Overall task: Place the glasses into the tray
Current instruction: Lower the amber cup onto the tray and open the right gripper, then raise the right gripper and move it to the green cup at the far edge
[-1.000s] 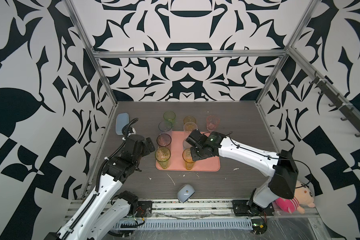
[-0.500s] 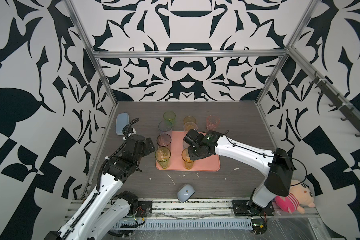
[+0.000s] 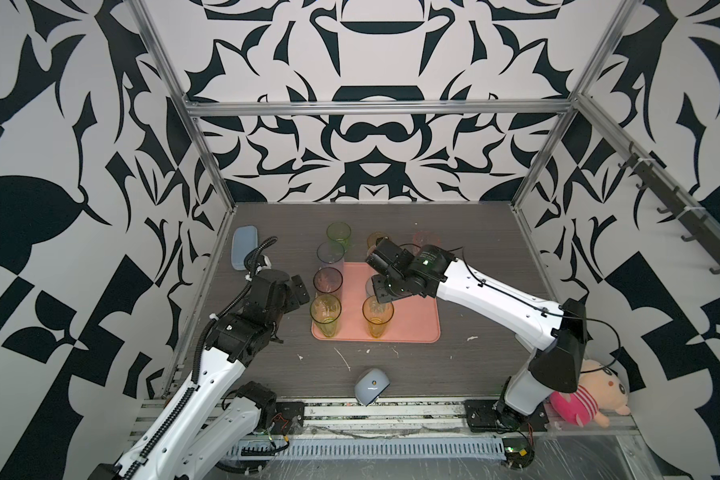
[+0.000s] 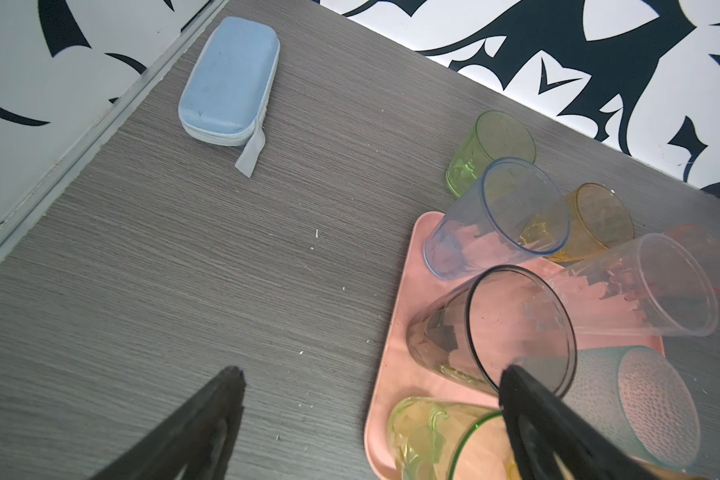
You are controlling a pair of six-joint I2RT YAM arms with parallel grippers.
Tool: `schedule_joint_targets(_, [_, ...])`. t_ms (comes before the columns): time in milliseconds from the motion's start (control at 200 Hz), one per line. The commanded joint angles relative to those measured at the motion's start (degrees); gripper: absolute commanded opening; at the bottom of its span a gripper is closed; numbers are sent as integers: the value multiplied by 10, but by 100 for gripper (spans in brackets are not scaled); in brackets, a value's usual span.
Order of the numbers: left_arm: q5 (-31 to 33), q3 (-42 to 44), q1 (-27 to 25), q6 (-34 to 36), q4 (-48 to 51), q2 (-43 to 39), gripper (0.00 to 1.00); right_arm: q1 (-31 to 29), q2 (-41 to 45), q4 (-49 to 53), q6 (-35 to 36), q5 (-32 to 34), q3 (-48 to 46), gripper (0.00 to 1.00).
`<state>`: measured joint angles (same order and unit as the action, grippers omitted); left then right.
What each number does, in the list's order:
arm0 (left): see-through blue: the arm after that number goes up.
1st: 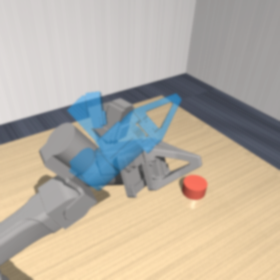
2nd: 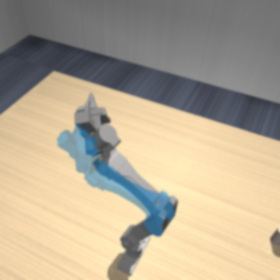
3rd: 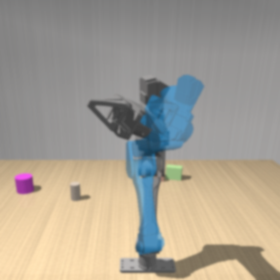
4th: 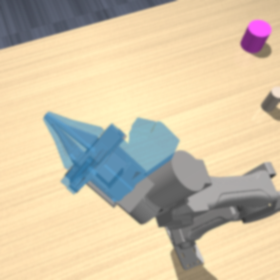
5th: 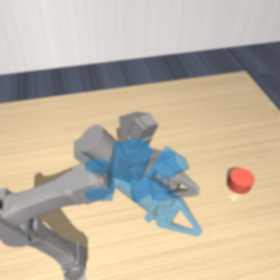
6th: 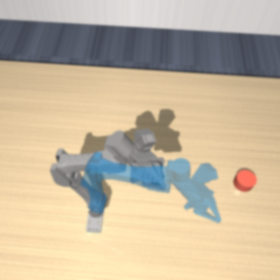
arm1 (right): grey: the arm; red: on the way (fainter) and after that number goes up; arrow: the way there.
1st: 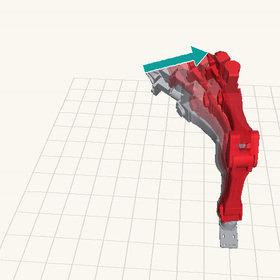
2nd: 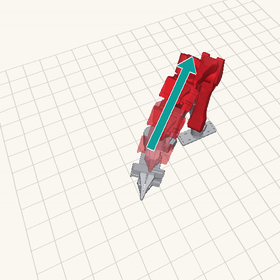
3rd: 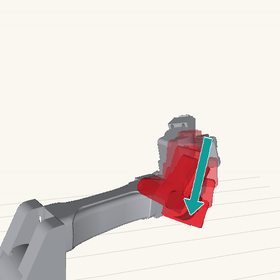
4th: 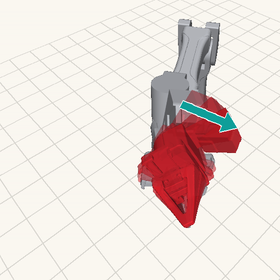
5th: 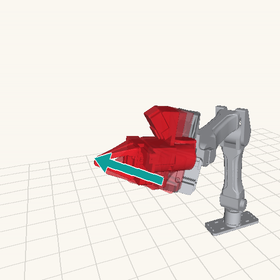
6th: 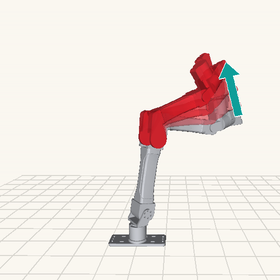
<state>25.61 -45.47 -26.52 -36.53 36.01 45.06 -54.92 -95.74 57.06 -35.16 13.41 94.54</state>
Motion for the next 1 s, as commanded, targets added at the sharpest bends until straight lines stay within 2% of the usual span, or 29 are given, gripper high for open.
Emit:
schedule_joint_targets(0, [11, -3, 2, 0, 8, -4, 100, 0, 3, 18, 55, 50, 55, 34])
schedule_joint_targets(375, [19, -25, 2, 2, 15, -2, 99, 14, -57, 3, 160, 149, 186, 35])
schedule_joint_targets(560, [25, -43, 2, 15, 16, -2, 99, 32, -87, -57, 218, 144, 202, 37])
schedule_joint_targets(785, [29, -60, 2, 28, 15, -3, 99, 67, -172, -64, 246, 143, 286, 37])
schedule_joint_targets(995, [32, -72, 2, 32, 22, -7, 100, 113, -249, -86, 242, 68, 346, 37])
